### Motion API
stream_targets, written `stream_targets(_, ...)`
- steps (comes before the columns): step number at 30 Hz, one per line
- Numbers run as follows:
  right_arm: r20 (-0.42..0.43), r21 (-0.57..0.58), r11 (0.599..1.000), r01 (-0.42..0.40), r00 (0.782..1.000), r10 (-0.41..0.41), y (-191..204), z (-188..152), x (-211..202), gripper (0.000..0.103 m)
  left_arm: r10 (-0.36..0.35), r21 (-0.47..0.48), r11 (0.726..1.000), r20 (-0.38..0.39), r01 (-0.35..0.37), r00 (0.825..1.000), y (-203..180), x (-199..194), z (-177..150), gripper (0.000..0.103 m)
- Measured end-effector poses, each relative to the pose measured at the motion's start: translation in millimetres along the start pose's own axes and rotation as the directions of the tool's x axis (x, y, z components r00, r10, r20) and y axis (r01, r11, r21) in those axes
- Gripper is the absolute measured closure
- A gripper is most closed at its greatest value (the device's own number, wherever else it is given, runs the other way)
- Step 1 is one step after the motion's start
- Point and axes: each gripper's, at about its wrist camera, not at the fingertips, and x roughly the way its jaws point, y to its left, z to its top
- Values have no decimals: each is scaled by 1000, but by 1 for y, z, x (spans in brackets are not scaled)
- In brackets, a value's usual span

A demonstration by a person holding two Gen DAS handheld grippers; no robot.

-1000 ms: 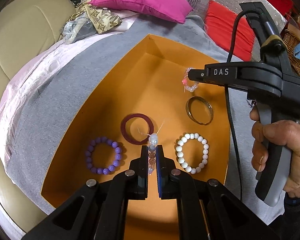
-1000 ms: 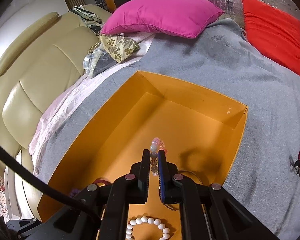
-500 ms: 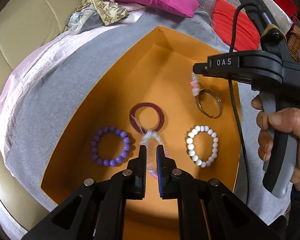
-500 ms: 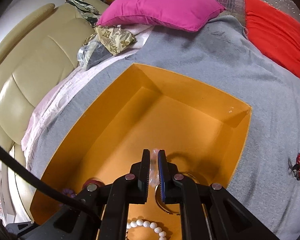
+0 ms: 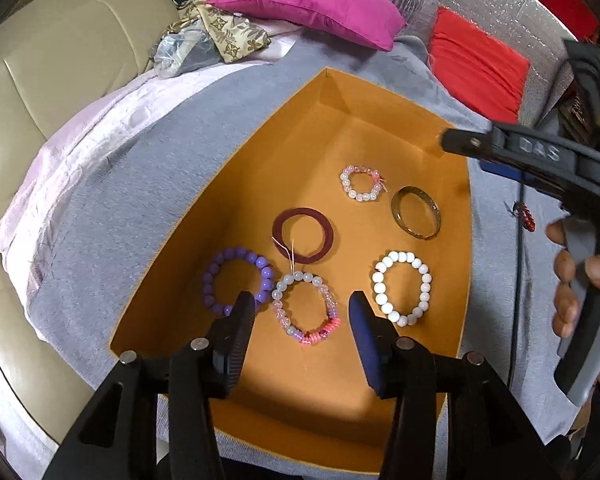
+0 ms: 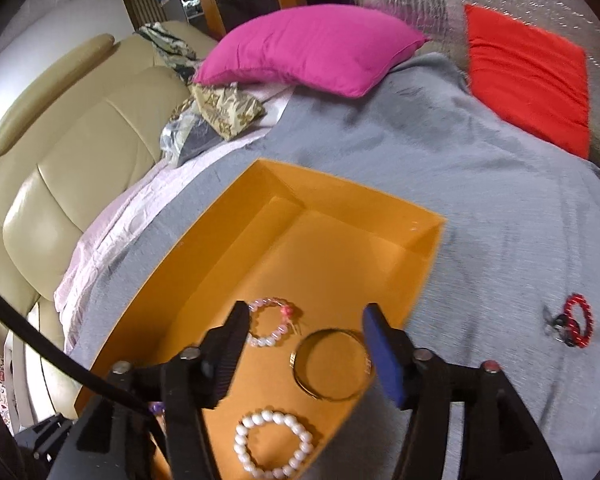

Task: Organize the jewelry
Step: 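Move both tools to the red bead bracelet and black hair tie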

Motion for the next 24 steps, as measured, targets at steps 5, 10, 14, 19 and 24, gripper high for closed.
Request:
stream_targets(5,20,17,999,38,999,-38,-22,-14,-25,19,13,8,1000,20,-13,1000,-9,-11,-3,45)
stream_targets(10,13,32,994,100,995,-101,-55,-38,-43,12,11,34,999,36,-12,999,-25,-22,-4,42)
stream_targets(14,12,67,988,140,990,-141,-92,-67,-59,6,-4,59,998,51,1,999,-43,-27,-6,42)
stream_targets(19,5,190,963,188,981,-193,-159,-104,-82,6,-35,109,994,37,31,999,-80,-21,-5,42)
stream_targets(24,-14,336,914,228,971,-237,-228,-126,-97,8,-72,185,981,22,66,997,-126,-7,-3,42)
